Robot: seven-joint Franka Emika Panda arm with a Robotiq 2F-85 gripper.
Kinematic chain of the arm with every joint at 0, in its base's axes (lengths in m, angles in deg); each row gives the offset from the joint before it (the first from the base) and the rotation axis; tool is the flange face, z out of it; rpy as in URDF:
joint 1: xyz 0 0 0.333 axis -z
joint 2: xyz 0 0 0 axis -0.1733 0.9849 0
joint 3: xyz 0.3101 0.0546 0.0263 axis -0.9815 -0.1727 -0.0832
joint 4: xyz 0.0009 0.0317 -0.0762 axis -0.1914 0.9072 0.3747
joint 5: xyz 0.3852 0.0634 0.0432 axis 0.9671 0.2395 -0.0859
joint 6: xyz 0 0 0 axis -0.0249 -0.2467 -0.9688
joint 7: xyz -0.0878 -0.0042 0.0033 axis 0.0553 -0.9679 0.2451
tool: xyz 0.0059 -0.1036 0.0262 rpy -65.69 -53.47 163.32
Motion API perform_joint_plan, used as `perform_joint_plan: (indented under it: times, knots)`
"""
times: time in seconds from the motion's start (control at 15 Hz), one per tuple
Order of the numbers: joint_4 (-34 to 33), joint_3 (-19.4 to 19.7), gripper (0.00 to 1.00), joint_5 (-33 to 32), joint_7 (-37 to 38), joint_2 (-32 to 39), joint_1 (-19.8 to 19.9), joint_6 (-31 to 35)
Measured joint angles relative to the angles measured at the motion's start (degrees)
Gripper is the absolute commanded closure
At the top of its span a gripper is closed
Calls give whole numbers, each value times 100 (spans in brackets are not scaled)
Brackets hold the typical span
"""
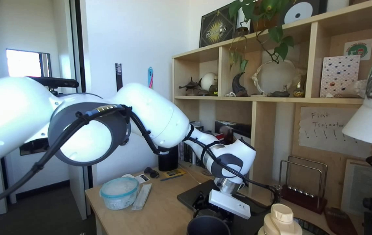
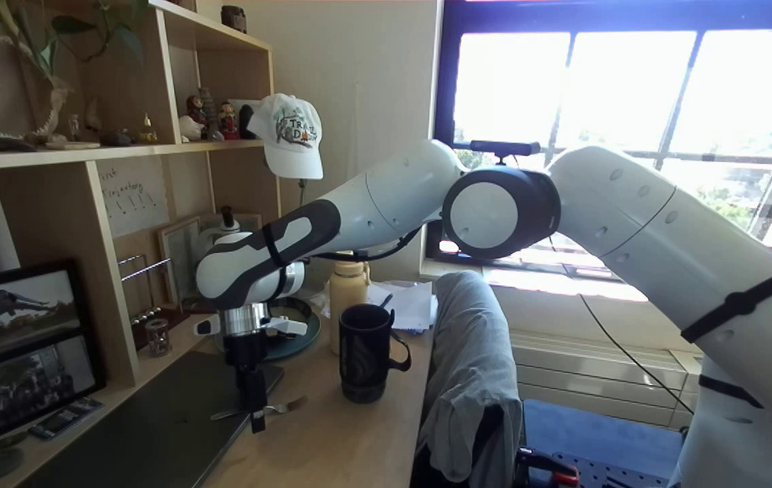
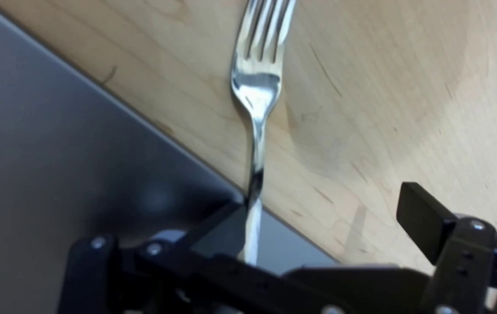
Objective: Pick up the fork and put it in the black bowl
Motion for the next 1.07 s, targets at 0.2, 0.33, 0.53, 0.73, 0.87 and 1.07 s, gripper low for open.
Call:
perform_joint_plan:
  times: [0.2,0.33,0.53,0.73,0.87,1.07]
  knots:
    - [-18,-10,51,0,1,0,-9,-24]
    - [-24,-11,66,0,9,0,-16,-35]
    - [-35,-11,88,0,25,-1,-17,-36]
    - [-50,-11,98,0,32,0,-12,-36]
    - [-49,-11,95,3,34,-5,-12,-49]
    - [-48,-11,95,3,35,-1,-13,-50]
